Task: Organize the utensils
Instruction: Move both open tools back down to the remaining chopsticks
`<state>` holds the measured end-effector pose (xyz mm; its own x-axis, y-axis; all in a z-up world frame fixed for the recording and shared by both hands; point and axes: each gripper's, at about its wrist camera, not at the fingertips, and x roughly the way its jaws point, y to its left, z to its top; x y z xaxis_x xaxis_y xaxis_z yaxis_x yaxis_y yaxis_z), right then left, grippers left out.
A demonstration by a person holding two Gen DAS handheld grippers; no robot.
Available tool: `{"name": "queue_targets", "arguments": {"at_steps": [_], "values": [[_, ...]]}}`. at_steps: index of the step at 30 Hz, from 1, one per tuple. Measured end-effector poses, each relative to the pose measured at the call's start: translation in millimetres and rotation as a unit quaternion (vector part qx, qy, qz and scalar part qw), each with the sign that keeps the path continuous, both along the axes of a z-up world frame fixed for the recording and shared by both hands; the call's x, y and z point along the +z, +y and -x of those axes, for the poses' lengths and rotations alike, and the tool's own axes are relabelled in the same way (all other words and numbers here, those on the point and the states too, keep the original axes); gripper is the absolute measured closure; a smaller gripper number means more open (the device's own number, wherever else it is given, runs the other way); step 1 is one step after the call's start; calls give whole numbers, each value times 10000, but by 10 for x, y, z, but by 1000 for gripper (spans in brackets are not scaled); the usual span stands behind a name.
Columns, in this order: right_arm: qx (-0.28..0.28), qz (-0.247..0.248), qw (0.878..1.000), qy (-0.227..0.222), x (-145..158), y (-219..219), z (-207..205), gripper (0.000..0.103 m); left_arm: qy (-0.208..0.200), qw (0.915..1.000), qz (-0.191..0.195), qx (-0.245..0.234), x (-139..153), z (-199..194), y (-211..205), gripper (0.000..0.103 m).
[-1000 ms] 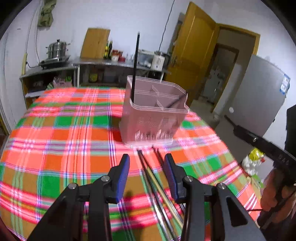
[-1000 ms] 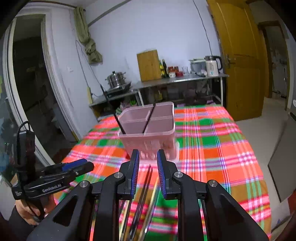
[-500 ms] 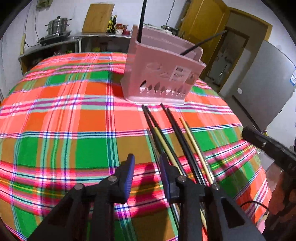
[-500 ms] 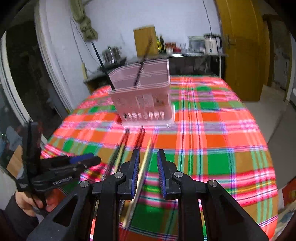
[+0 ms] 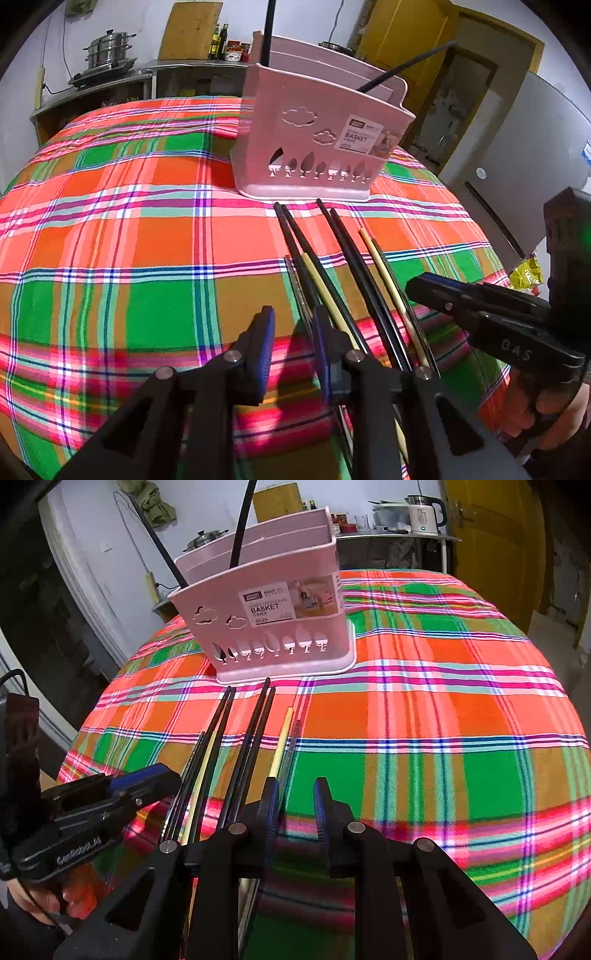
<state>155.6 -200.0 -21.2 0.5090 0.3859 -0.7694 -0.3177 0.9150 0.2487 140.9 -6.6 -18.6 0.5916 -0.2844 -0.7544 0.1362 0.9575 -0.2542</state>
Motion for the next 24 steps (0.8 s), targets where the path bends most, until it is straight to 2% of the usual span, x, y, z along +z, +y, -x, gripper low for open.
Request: {"name": "queue_targets", "arguments": {"at_steps": [5,12,24], "values": [[36,28,10000,-8,-42,63,-61,83,-52,9999,-154,7,-17,-34,-30,81],[31,130,9999,-43,-44,45,-64,87,-27,9997,-225,89,-29,-34,33,92],[-179,274,9995,41,-34,72,-174,87,20,9992,-400,50,-22,-164,16,92]]}}
